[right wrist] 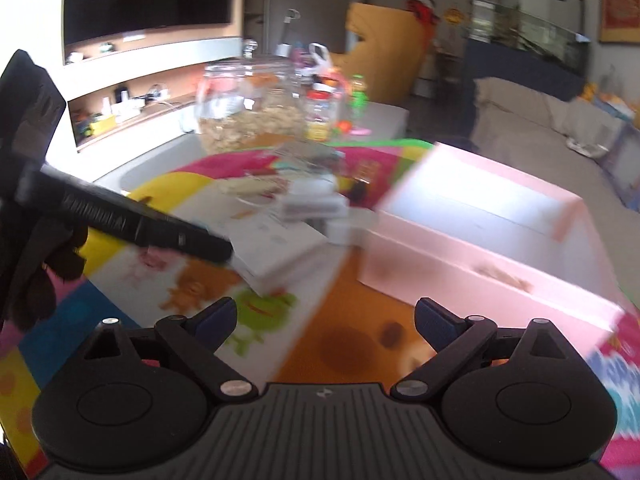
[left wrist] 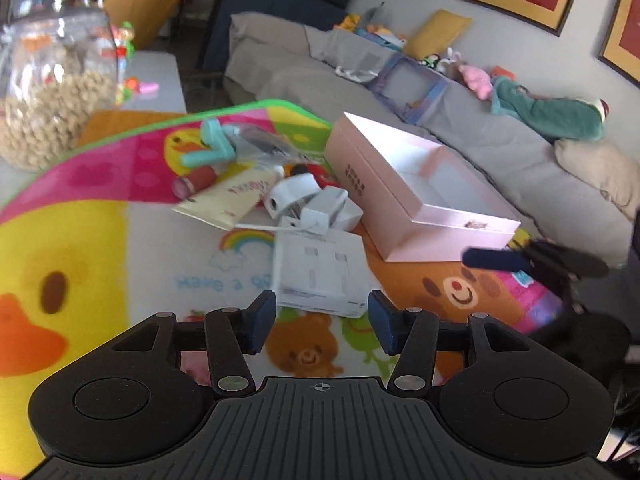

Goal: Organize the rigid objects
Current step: 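Reach and grasp the white plug charger with the right gripper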

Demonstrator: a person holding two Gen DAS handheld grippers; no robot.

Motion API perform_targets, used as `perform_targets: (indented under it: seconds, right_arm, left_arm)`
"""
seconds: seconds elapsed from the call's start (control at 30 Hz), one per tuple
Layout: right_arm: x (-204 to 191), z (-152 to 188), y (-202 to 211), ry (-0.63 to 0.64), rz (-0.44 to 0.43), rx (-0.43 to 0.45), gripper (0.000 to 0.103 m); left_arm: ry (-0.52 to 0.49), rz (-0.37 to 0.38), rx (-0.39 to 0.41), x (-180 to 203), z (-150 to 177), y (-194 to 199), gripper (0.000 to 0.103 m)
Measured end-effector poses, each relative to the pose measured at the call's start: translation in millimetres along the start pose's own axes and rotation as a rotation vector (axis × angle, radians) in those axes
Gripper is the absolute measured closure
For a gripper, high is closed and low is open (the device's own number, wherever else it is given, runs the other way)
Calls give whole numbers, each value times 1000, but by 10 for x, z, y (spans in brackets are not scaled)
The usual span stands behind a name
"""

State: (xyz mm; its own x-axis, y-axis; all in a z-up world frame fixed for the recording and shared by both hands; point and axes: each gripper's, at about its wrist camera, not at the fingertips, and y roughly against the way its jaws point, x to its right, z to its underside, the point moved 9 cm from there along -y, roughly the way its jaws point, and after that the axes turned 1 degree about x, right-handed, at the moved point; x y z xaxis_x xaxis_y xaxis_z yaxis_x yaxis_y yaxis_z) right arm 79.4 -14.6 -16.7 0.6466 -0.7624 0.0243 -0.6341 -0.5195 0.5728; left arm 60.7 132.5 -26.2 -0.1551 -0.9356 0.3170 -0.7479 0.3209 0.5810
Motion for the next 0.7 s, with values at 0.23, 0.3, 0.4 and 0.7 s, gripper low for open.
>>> perform_targets:
  seconds: [0.23, 0.3, 0.4, 0.7]
  right_arm:
    - [-295, -532, -446, 108, 49, 73, 30]
    - [-321, -690, -589, 144, 61, 68, 30]
    - [-290, -892, -875, 139, 30, 2, 30]
    - [-93, -792, -1389, -11, -53, -245, 37]
  left_arm:
    - [71, -182, 134, -399, -160, 381, 47]
    - [97, -168, 144, -434, -159, 424, 47]
    - [94, -138, 143, -392, -142, 438, 47]
    - [90, -92, 167, -323, -35, 401, 47]
